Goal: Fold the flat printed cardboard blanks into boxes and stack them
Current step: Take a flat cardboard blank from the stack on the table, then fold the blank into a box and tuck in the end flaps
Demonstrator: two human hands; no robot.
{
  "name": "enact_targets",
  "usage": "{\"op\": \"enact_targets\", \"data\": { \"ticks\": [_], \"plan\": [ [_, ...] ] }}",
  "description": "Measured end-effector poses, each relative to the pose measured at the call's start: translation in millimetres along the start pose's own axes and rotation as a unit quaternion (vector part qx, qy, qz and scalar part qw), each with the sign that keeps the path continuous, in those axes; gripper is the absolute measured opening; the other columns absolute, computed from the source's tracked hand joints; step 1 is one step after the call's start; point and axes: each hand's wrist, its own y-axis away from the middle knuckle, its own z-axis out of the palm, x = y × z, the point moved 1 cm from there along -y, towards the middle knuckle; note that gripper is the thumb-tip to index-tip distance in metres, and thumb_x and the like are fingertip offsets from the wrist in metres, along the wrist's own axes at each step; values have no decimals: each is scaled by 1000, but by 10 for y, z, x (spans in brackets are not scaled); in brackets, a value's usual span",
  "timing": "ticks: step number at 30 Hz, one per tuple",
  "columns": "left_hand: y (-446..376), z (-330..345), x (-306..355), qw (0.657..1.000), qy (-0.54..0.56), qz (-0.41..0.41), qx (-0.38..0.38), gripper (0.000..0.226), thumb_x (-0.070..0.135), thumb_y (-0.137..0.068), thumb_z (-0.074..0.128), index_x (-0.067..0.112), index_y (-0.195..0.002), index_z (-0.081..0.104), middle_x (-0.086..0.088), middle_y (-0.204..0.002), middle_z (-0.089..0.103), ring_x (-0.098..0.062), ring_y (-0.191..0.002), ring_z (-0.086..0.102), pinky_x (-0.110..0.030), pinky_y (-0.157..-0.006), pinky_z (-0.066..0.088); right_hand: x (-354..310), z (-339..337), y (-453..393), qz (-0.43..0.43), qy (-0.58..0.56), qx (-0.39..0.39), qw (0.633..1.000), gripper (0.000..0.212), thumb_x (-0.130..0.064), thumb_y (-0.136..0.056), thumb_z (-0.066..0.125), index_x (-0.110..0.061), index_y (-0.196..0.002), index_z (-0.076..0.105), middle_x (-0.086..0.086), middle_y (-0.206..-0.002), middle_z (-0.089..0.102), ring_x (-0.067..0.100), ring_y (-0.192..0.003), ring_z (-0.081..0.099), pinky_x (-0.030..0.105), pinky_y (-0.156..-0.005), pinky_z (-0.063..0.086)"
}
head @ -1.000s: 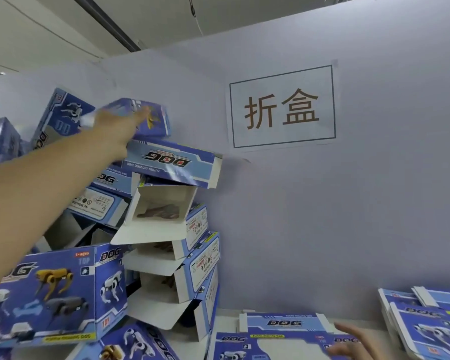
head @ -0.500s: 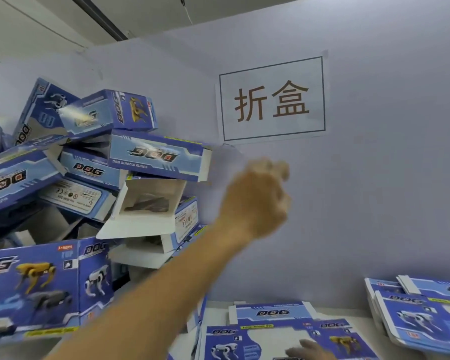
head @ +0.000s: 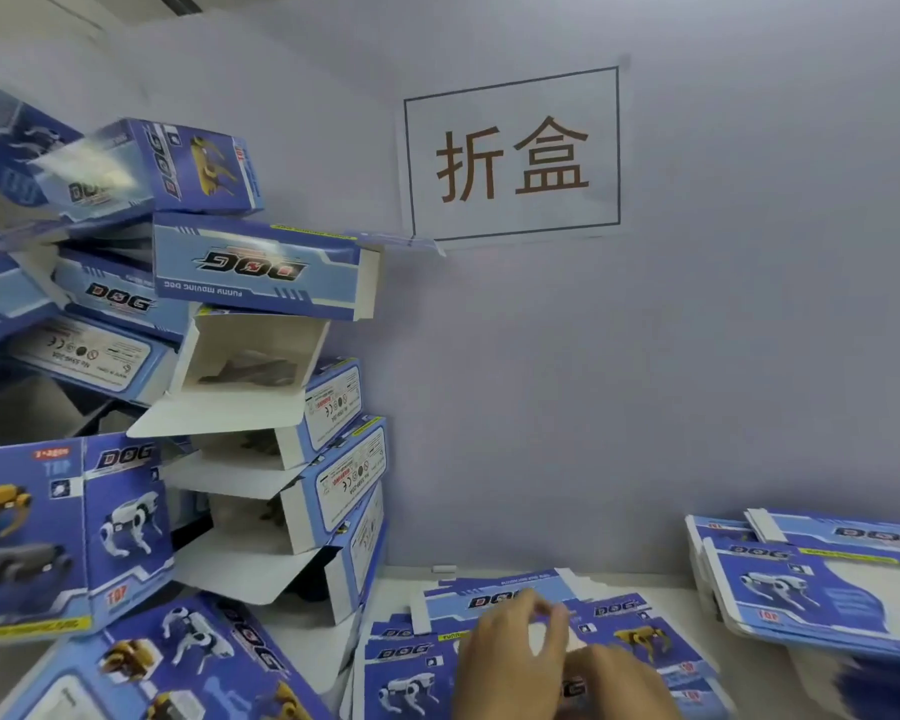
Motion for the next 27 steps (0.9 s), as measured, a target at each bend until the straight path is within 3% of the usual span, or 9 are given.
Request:
{"op": "enact_targets", "data": {
  "ticks": [1, 4, 6, 8, 11, 14, 20, 24, 27],
  "plan": [
    [-51, -74, -57, 1000, 4, -20, 5, 13, 50, -100, 44, 39, -98, 51, 14, -119, 62, -5, -110, 52, -26, -96, 44, -88, -230, 71, -5, 64, -12, 998, 41, -45, -100, 52, -28, -137, 48, -2, -155, 40, 13, -142, 36, 21, -112, 28],
    [-61, -172, -228, 991, 53, -117, 47, 12, 39, -103, 46, 34, -103, 56, 11, -117, 63, -6, -104, 55, -18, -82, 47, 16, -449, 269, 169, 36, 77, 982, 51, -57, -91, 60, -38, -136, 47, -4, -153, 42, 18, -143, 37, 29, -113, 32],
    [-57, -164, -310, 984, 82, -129, 93, 10, 34, -103, 47, 31, -103, 57, 9, -115, 63, -6, -98, 57, -5, -64, 43, 36, -570, 409, 165, 6, 65, 984, 71, -60, -90, 58, -32, -150, 33, -1, -156, 36, 22, -145, 32, 33, -113, 32],
    [-95, -258, -272, 978, 112, -125, 123, 9, 30, -104, 47, 32, -102, 56, 12, -109, 60, -4, -93, 56, -6, -64, 46, 27, -676, 504, 141, 19, 71, 987, 59, -57, -93, 56, -39, -146, 39, -4, -154, 40, 19, -141, 37, 29, -111, 34],
    [-114, -396, -135, 966, 52, 1, 254, 19, 21, -100, 46, 22, -106, 63, 12, -103, 58, -3, -99, 53, -23, -88, 50, -70, -800, 623, 69, 71, 198, 975, 25, -47, -95, 56, -60, -115, 62, -20, -127, 64, 6, -118, 58, 20, -98, 43],
    [-79, -556, 44, 905, 35, 134, 401, 22, 16, -89, 43, 20, -105, 58, 0, -106, 59, -18, -107, 48, -28, -91, 40, -124, -829, 801, 31, 53, 314, 947, 22, -35, -98, 55, -48, -108, 69, -17, -105, 73, 10, -102, 66, 28, -86, 50],
    [-28, -600, 396, 872, 39, 273, 404, 16, 8, -83, 45, 16, -96, 49, -4, -95, 49, -18, -87, 43, -27, -76, 38, -175, -1124, 941, 30, 83, 465, 881, 32, -8, -97, 52, -28, -120, 62, 9, -96, 75, 33, -78, 68, 44, -63, 56],
    [-128, -650, 343, 909, 153, 110, 373, 16, 13, -87, 46, 26, -95, 45, 6, -92, 46, -12, -87, 46, -18, -74, 37, -219, -1296, 1043, -73, -112, 589, 797, 17, -9, -100, 51, -22, -101, 62, -2, -91, 72, 12, -70, 67, 27, -46, 54],
    [-213, -661, 182, 905, 277, -93, 309, 34, 19, -96, 58, 20, -128, 44, 5, -123, 43, -16, -118, 46, -24, -93, 45, -268, -1328, 1064, -107, -270, 566, 771, 23, -15, -104, 45, -34, -95, 55, -20, -95, 65, -7, -84, 67, 11, -50, 51]
  ]
}}
